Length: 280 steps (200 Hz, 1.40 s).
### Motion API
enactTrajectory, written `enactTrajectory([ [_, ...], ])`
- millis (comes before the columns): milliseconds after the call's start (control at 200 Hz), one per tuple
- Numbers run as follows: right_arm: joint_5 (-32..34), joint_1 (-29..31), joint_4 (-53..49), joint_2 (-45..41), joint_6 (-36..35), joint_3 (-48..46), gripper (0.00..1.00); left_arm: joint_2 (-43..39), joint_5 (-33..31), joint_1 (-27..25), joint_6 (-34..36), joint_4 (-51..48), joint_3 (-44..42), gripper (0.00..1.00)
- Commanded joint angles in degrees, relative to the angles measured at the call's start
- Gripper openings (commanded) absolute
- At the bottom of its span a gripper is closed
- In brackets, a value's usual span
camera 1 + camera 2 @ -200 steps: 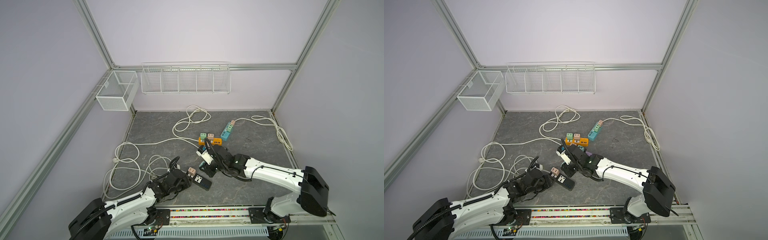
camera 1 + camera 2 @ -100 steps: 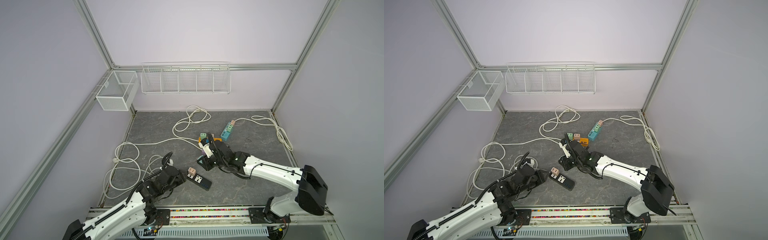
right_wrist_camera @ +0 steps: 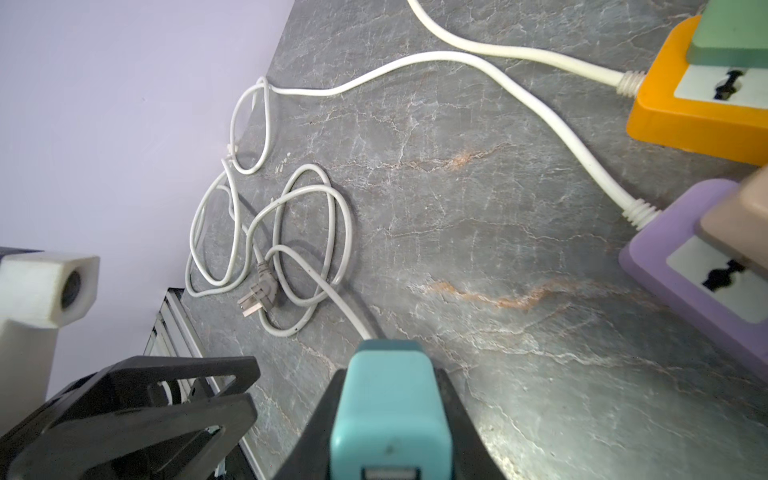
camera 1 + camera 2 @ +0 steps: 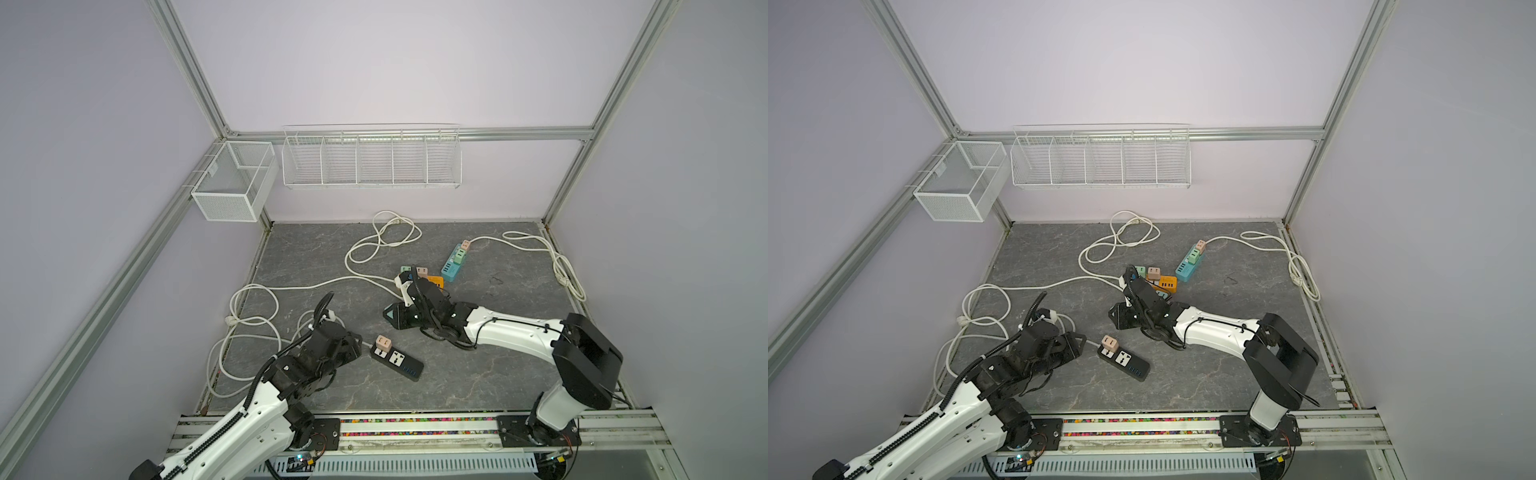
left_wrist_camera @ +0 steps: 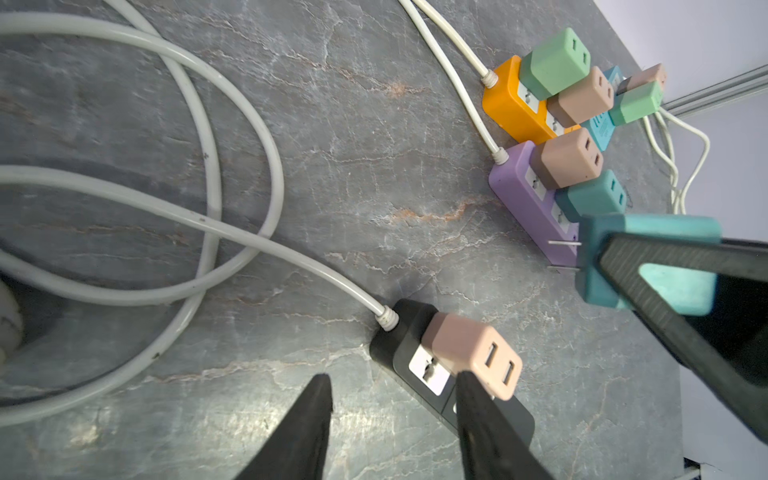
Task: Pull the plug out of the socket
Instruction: 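Lift the mint plug away from the strip with the right gripper, then lower the mint plug onto the table and open the right gripper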
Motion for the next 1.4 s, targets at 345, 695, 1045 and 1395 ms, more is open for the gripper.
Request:
enactTrajectory([
  [345, -2.1, 0.6, 7.7, 13.8, 6.3, 8.6, 0.08, 0.2, 2.1, 7.1, 6.6, -0.4, 3.1, 0.55],
  [695, -2.4, 0.8, 8.6, 24.3, 7.1, 17.2, 0.11, 0.0, 1.9, 8.6, 6.5, -0.6, 3.8, 0.63],
  [1045, -2.0, 0.8, 9.6, 29.0, 6.3, 19.9, 0.15, 0.3, 2.3, 8.6, 4.4, 0.1, 3.6, 0.68],
  [1395, -1.8, 0.5, 8.6, 30.9, 5.2, 20.3, 0.23, -0.4, 3.2, 8.6, 3.1, 1.5, 2.9, 0.70],
])
